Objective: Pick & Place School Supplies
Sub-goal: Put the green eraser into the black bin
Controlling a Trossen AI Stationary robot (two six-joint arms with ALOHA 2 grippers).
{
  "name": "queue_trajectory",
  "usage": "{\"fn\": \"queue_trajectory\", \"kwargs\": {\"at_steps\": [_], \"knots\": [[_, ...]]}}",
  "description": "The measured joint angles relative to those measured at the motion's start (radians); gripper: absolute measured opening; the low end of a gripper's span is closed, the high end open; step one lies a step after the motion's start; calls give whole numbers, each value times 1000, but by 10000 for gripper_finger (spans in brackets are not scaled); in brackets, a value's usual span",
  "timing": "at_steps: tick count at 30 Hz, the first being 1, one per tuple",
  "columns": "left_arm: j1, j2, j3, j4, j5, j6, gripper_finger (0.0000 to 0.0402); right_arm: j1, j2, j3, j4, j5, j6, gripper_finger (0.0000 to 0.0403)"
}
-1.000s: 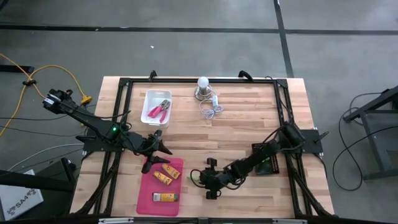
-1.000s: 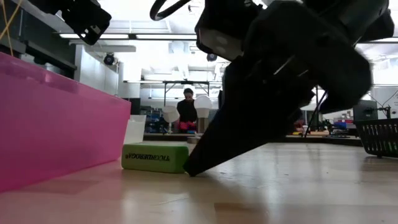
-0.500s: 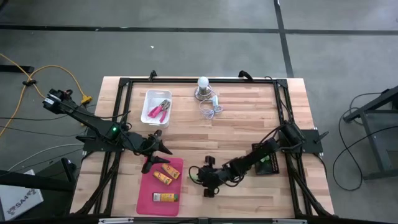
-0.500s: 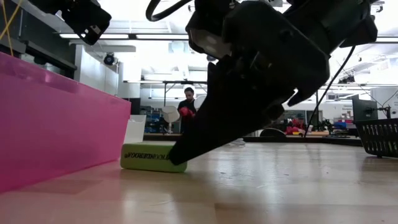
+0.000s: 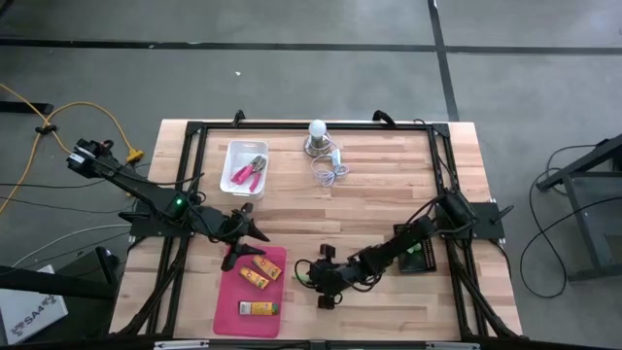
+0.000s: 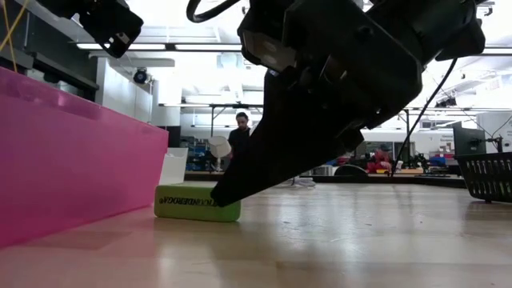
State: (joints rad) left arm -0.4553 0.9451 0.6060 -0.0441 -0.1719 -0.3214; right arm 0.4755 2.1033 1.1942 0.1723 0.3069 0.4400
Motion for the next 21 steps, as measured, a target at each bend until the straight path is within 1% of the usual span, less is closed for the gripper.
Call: {"fn": "queue_trajectory", "kwargs": {"at_steps": [15,21], "knots": [[0,0,0,0,0,0,161,-3,0,0,7,0,-26,114],[0,0,0,0,0,0,161,-19,0,0,14,-37,-26,114]]}}
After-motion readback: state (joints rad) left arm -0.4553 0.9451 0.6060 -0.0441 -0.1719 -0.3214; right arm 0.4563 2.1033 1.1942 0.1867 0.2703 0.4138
